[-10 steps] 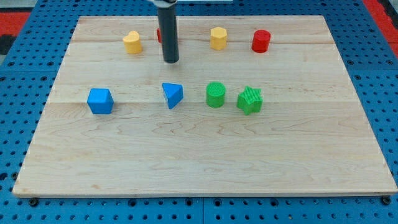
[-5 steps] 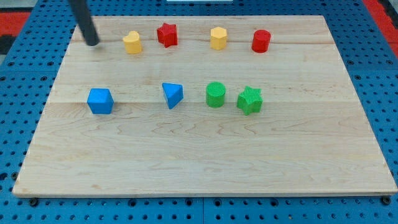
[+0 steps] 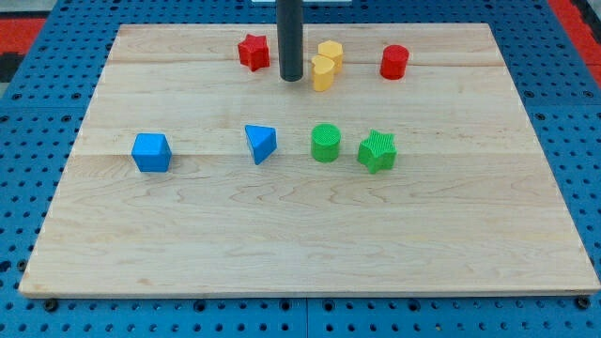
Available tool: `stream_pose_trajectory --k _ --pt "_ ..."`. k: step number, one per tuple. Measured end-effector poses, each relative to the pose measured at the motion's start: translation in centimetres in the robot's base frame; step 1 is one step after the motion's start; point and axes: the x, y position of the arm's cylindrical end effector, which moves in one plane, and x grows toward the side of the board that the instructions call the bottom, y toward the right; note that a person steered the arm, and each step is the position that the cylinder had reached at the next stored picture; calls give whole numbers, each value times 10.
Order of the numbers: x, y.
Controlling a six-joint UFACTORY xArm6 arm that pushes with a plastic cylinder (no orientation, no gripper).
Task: Place the yellow heart below the yellow hexagon
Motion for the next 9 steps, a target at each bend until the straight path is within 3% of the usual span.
stream_pose_trajectory --k 1,2,3,4,5,6,8,9 --pt "-12 9" --pt "6 48" --pt "30 35" --pt "73 62" --pt "50 101" --pt "18 98" --pt "57 106" --pt "104 178"
